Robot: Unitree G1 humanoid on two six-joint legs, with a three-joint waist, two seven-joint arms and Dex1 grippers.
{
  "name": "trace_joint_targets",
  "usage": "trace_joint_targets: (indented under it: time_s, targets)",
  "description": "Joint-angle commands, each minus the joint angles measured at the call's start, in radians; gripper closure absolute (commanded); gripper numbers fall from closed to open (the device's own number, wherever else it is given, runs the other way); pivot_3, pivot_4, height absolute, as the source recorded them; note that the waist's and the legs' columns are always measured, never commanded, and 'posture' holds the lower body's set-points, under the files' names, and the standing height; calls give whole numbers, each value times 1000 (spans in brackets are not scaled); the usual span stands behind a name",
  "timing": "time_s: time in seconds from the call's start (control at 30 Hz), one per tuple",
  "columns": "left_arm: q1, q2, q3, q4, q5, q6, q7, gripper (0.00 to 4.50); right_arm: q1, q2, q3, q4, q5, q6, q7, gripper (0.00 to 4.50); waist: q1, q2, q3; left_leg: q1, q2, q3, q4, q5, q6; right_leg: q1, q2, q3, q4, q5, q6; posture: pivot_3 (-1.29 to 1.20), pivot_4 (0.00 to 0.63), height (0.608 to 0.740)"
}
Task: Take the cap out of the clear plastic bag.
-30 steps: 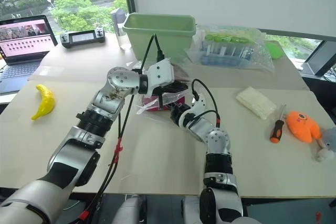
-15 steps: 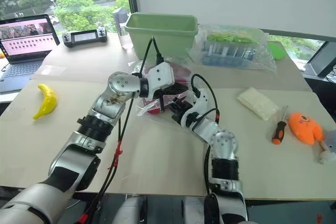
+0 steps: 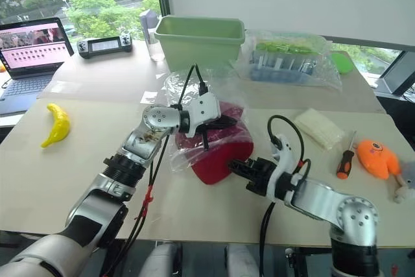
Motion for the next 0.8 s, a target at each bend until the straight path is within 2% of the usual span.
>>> trace_joint_targets:
  time_s: [0.03, 0.1, 0.17, 0.23, 0.37, 0.43, 0.53, 0.73, 0.8]
  targets:
    - [2, -9, 1, -42, -14, -18, 11, 4500, 139, -149, -37, -101, 21, 6, 126, 4437, 3, 0, 0, 0, 0, 0, 0, 0, 0, 0, 0, 0, 0, 0, 1, 0, 150, 737]
    - [8, -11, 0, -46, -15, -17, 11, 4500, 237, -241, -100, -131, 21, 6, 223, 4437, 8, 1, 0, 0, 0, 0, 1, 0, 0, 1, 0, 1, 0, 0, 1, 0, 150, 737]
    - [13, -12, -1, -51, -14, -16, 10, 4500, 287, -294, -119, -140, 21, -19, 272, 4437, 10, 0, -1, 0, 0, 0, 2, 0, 0, 1, 0, 1, 0, 0, 1, 0, 150, 737]
    - [18, -13, -2, -54, -14, -17, 10, 4500, 347, -348, -204, -181, -23, -1, 336, 4437, 14, 1, -1, 1, 0, 0, 3, 0, 0, 3, 0, 1, 0, 0, 1, 0, 150, 737]
    - [23, -17, -3, -56, -16, -16, 8, 4500, 479, -385, -419, -266, -225, 9, 570, 4437, 24, 1, -2, 0, 0, 0, 4, 0, 0, 2, 0, 1, -1, -1, 0, 0, 150, 737]
    - [22, -17, -2, -51, -16, -18, 8, 4500, 532, -383, -480, -265, -275, -2, 638, 4437, 32, 1, -2, -1, 0, 0, 4, 0, 0, 1, 0, 0, -1, 0, 1, 0, 150, 737]
    - [17, -20, -1, -44, -16, -20, 7, 4500, 547, -382, -499, -249, -299, -36, 663, 4437, 41, 1, -2, -2, -1, 0, 5, 0, 0, 1, 0, 0, -2, 0, 1, 0, 150, 737]
    - [-14, -16, 16, -33, -25, -15, 7, 4500, 515, -378, -414, -256, -328, -76, 638, 4437, 41, 1, -2, -2, -1, 0, 6, 0, 0, 1, 0, 0, -2, -1, 0, 0, 150, 737]
    - [-17, -1, 17, -9, -16, -35, 8, 4500, 560, -378, -486, -274, -343, -69, 712, 4437, 42, 1, -2, -2, -1, 0, 5, 0, 0, 1, 0, 0, -2, 0, 1, 0, 150, 737]
